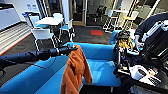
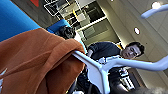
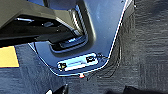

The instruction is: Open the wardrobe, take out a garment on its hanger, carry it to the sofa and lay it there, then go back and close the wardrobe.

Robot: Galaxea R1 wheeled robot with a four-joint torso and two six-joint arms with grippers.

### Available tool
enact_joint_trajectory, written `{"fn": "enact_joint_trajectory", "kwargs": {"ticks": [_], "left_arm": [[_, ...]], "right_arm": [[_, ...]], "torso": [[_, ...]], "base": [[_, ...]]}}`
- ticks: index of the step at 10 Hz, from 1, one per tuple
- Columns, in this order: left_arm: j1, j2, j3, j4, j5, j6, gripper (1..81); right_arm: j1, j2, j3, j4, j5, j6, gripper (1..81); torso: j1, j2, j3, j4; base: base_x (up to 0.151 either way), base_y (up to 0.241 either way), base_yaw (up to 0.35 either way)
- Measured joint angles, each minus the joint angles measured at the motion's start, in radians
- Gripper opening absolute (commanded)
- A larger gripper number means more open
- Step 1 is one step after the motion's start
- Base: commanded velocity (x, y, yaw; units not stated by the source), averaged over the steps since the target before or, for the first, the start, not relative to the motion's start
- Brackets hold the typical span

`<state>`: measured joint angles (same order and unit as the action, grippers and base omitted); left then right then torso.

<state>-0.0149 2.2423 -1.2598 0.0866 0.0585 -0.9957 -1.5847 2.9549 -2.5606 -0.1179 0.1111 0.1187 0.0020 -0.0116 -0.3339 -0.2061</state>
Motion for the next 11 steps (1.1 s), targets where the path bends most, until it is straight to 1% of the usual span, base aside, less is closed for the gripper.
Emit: {"fn": "enact_joint_trajectory", "kwargs": {"ticks": [2,4,7,8,9,11], "left_arm": [[-0.053,0.047,-0.133,0.000,0.056,-0.024,1.0],[-0.103,0.125,-0.267,0.000,0.094,-0.037,1.0],[-0.117,0.241,-0.440,-0.003,0.150,-0.051,1.0],[-0.118,0.267,-0.490,-0.004,0.165,-0.054,1.0],[-0.117,0.294,-0.528,-0.005,0.174,-0.054,1.0],[-0.090,0.309,-0.560,-0.006,0.182,-0.057,1.0]], "right_arm": [[0.011,0.010,0.000,0.000,0.000,0.000,81.1],[0.014,0.010,0.000,0.000,0.000,0.000,81.1],[0.014,0.010,0.000,0.000,0.000,0.000,81.1],[0.014,0.011,0.000,0.000,0.000,0.000,81.1],[0.014,0.011,0.000,0.000,0.000,0.000,81.1],[0.014,0.010,-0.001,0.000,0.000,0.000,81.1]], "torso": [[0.000,0.000,0.000,0.000],[0.000,0.000,-0.001,0.000],[0.000,0.000,-0.001,0.000],[0.000,0.000,-0.002,0.007],[0.000,0.001,-0.002,0.027],[0.000,0.001,-0.002,0.088]], "base": [[0.000,0.000,0.000],[0.000,0.000,0.000],[0.000,0.000,0.000],[0.000,0.000,0.000],[0.000,0.000,0.000],[0.000,0.000,0.000]]}}
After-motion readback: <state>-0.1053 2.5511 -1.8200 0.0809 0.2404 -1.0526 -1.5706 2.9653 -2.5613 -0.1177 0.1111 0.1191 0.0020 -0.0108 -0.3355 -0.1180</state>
